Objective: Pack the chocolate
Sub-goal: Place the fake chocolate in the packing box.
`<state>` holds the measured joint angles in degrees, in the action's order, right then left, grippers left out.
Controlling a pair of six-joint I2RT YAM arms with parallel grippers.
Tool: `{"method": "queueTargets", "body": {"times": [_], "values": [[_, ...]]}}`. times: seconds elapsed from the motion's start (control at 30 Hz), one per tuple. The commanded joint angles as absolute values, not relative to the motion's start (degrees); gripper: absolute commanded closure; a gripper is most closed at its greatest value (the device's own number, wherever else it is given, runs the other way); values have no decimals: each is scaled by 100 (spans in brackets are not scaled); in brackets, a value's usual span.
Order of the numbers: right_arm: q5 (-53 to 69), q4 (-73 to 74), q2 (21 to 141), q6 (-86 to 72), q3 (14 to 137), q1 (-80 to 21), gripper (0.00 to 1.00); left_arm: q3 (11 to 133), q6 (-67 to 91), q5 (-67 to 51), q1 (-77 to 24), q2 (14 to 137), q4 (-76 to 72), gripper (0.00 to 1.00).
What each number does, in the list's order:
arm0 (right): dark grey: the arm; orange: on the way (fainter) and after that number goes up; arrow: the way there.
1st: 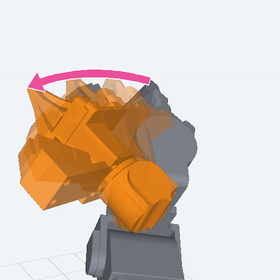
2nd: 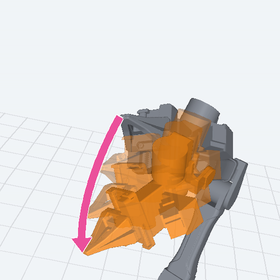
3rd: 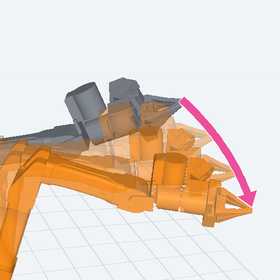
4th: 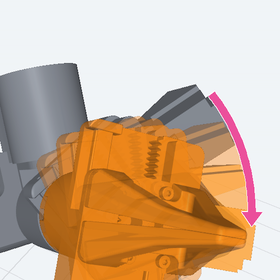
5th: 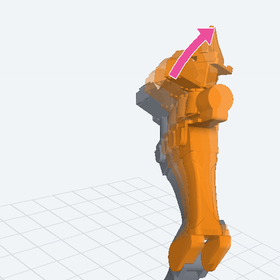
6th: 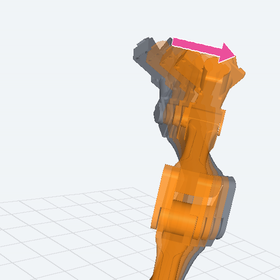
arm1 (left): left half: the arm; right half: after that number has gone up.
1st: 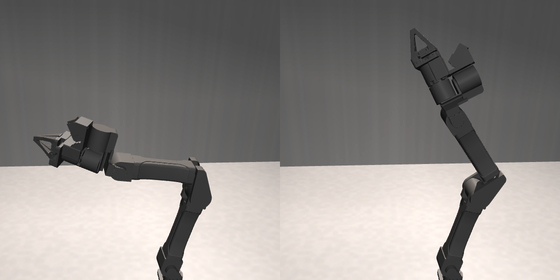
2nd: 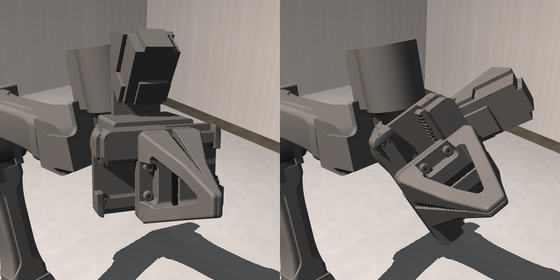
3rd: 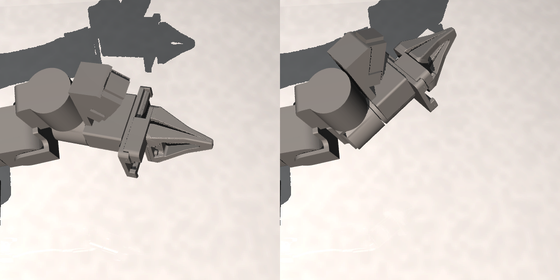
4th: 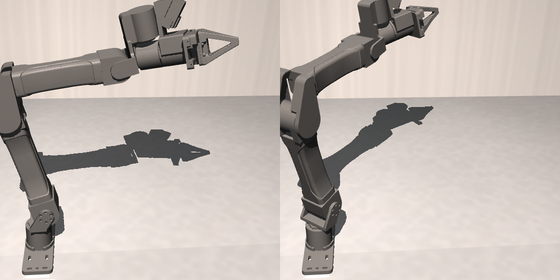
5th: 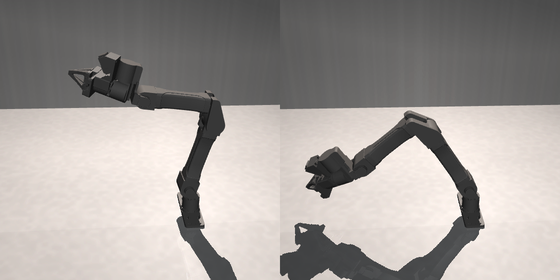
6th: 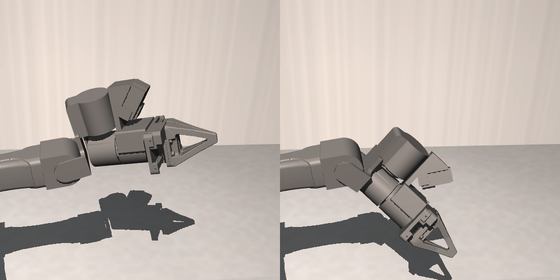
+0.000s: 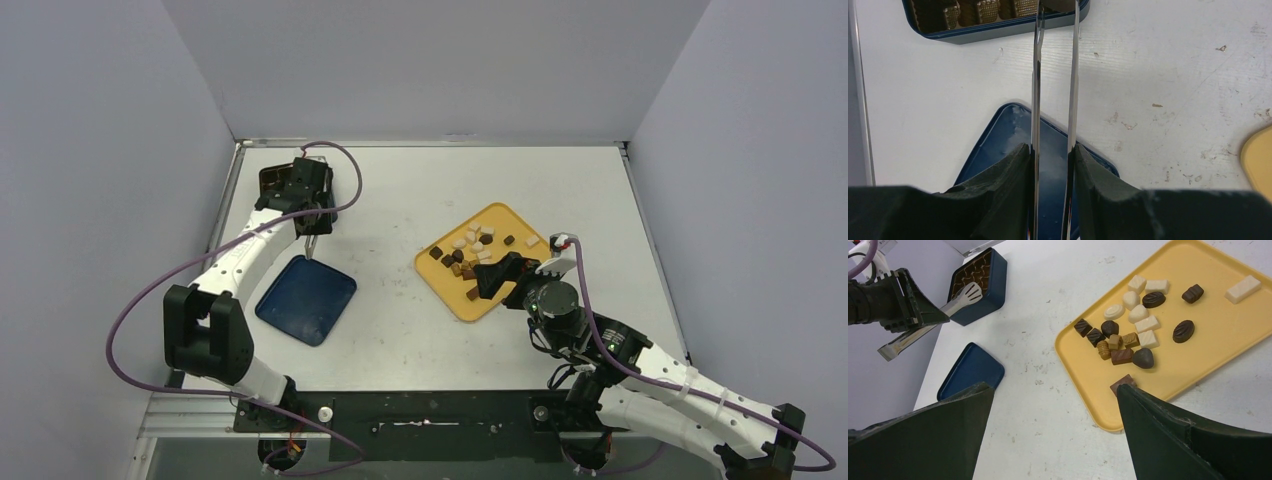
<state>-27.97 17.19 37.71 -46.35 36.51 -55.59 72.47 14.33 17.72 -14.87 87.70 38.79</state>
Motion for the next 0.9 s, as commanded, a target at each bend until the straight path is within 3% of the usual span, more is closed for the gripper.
{"method": "queueTargets", "body": {"times": [0.0, 0.87], "values": [[-2769, 1503, 3772, -4655, 3634, -5594, 0, 7302, 1354, 1674, -1409, 8761, 3521, 70], [-2793, 1576, 3678, -4676, 3621, -5590, 0, 7252, 1341, 1528, -1349, 8569, 3437, 59]]}}
